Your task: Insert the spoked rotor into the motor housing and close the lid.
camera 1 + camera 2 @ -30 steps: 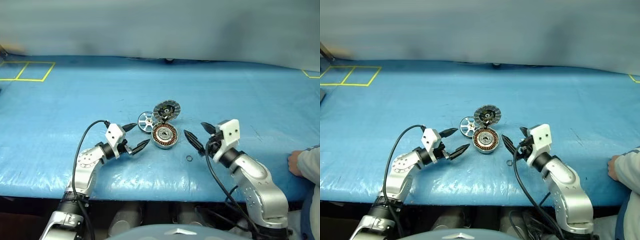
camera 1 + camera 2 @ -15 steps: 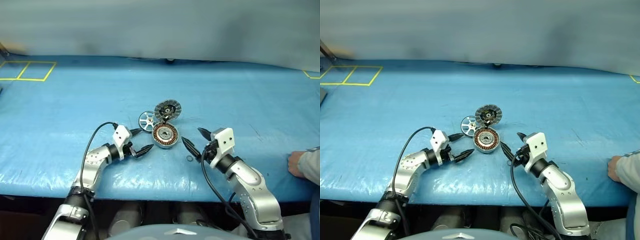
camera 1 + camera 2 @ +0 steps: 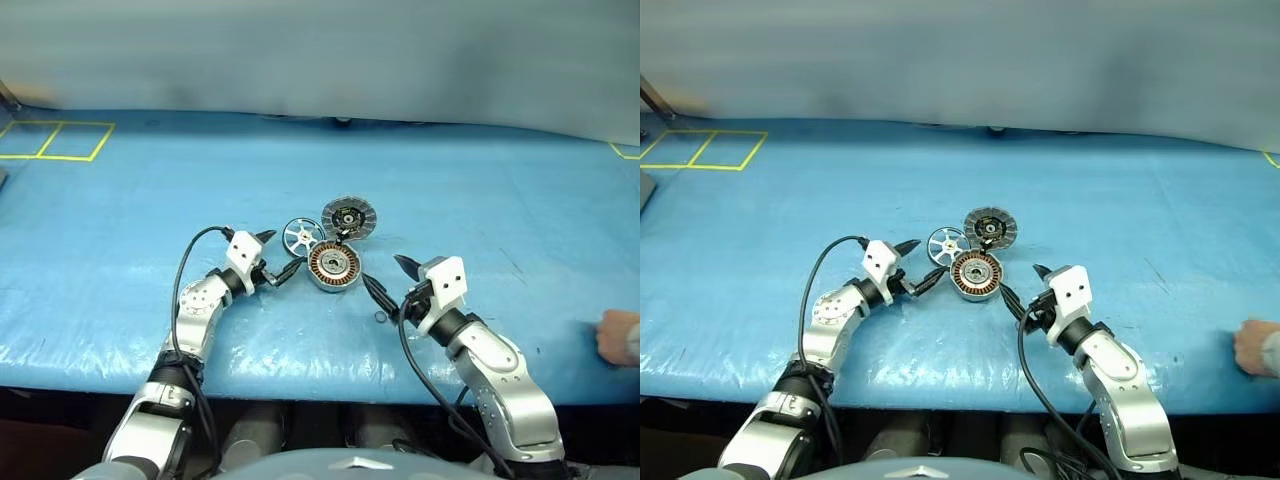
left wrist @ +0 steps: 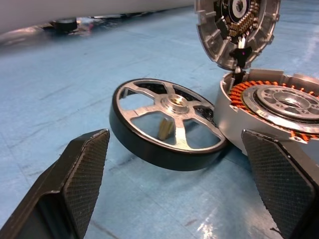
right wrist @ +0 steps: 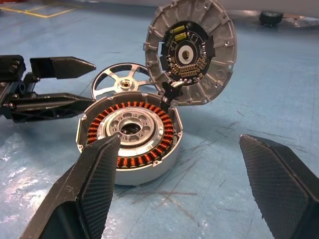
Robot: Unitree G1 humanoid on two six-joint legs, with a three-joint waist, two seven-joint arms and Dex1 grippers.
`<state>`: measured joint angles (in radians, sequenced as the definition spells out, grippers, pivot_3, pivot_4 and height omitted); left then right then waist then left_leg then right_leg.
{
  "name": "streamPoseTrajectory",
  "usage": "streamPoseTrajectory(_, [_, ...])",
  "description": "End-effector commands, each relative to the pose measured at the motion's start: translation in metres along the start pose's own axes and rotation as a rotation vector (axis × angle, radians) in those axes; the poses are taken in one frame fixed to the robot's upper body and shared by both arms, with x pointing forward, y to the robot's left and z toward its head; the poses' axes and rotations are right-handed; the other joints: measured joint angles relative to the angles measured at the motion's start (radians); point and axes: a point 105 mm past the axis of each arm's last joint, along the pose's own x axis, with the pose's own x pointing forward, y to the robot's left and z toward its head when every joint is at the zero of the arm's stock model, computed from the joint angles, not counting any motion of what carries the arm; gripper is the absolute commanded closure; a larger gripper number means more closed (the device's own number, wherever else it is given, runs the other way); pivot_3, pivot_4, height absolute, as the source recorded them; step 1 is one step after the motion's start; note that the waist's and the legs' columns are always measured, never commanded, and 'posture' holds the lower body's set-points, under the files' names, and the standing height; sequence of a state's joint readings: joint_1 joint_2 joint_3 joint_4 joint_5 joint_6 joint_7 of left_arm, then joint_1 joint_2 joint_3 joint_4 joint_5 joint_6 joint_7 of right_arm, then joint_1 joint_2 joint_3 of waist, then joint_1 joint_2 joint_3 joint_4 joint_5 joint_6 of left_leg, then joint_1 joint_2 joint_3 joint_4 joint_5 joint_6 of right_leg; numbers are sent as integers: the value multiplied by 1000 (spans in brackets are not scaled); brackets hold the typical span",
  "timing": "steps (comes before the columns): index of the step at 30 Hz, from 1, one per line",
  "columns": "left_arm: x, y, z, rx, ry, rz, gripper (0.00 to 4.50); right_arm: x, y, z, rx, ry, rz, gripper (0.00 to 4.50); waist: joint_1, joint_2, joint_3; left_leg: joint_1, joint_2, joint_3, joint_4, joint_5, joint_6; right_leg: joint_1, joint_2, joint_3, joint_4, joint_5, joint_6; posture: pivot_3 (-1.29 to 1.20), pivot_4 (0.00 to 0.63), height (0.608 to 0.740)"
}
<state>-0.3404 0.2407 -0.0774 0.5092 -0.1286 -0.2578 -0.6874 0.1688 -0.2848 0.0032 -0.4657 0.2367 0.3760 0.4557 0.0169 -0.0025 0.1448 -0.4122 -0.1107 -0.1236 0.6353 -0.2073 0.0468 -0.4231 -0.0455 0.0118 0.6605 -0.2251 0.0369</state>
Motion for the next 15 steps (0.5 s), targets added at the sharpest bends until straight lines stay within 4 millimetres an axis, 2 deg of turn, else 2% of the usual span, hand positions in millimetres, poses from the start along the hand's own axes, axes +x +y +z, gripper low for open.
streamPoseTrajectory(1, [-3, 9, 11, 33, -40, 15, 0, 0, 0, 7, -25, -32, -1, 531, -1, 0, 0, 0, 0, 0, 0, 0, 0, 0, 0, 0, 0, 0, 0, 0, 150, 740])
streamPoseTrajectory(6, [-3, 12, 12, 61, -42, 48, 0, 2, 0, 8, -24, -37, 0, 531, -1, 0, 0, 0, 0, 0, 0, 0, 0, 0, 0, 0, 0, 0, 0, 0, 150, 740])
streamPoseTrajectory(15, [24, -1, 5, 117, 16, 64, 0, 5, 0, 12, -27, -61, -6, 531, 2, 0, 0, 1, 0, -1, 5, -1, 1, 7, 0, -1, 0, 1, 2, 0, 150, 740])
